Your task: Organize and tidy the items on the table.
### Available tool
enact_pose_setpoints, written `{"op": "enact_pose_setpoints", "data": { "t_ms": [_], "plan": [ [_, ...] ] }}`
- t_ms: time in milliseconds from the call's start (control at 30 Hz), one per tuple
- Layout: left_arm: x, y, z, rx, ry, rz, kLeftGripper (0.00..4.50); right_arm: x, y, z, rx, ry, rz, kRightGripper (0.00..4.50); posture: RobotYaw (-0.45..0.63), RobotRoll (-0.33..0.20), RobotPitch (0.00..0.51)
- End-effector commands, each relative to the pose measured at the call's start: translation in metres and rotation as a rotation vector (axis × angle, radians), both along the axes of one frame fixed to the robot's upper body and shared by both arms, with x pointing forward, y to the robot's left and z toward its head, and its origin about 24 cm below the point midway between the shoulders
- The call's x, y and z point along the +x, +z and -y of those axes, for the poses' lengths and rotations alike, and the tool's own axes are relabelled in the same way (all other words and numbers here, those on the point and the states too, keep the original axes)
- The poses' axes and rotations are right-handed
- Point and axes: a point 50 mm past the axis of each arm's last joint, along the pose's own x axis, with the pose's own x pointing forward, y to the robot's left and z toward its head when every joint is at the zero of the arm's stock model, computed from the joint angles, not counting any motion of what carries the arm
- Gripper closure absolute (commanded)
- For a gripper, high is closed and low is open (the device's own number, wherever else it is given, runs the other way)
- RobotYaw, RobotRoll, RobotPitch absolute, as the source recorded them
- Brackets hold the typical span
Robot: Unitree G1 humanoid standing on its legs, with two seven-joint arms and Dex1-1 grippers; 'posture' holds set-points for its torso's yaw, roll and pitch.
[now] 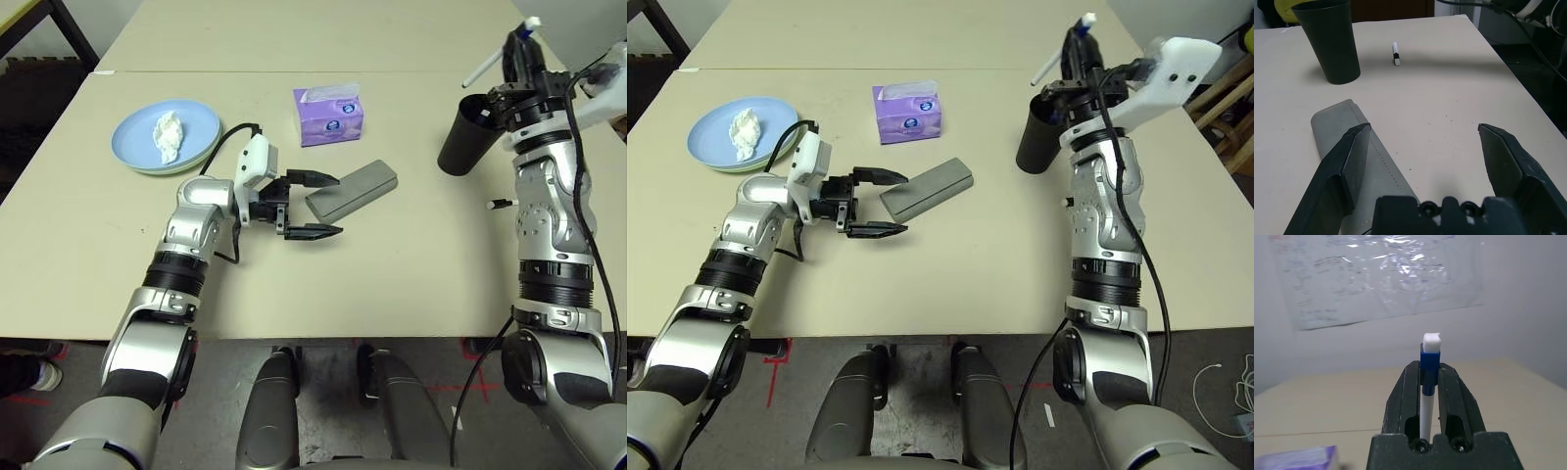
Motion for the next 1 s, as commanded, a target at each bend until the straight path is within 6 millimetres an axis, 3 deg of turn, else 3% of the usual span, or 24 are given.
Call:
{"op": "enact_pose_setpoints", "data": {
  "t_ms": [33, 367, 600, 800, 967, 1000],
  "plan": [
    [-0.001, -0.003, 0.001, 0.020, -0.015, -0.004, 0.00, -0.003, -0.004, 0.003, -0.022, -0.019, -0.081, 4.16, 0.05, 0.000, 0.213],
    [-0.001, -0.003, 0.001, 0.019, -0.017, -0.004, 0.00, 0.004, -0.013, 0.003, -0.071, 0.014, -0.366, 4.16, 0.05, 0.000, 0.214],
    [-0.001, -0.003, 0.000, 0.021, -0.012, -0.006, 0.00, 0.006, -0.014, 0.000, -0.091, 0.031, -0.433, 4.16, 0.06, 0.000, 0.215],
    [-0.002, -0.004, 0.000, 0.021, -0.010, -0.008, 0.00, 0.006, -0.012, -0.002, -0.125, 0.037, -0.414, 1.99, 0.06, 0.000, 0.217],
    [-0.001, -0.004, 0.000, 0.021, -0.012, -0.008, 0.00, 0.002, -0.003, -0.012, -0.272, 0.081, -0.274, 0.04, 0.05, 0.000, 0.220],
    [-0.001, -0.004, 0.001, 0.020, -0.013, -0.009, 0.00, -0.002, 0.004, -0.019, -0.297, 0.141, -0.196, 0.01, 0.05, 0.000, 0.219]
  ]
}}
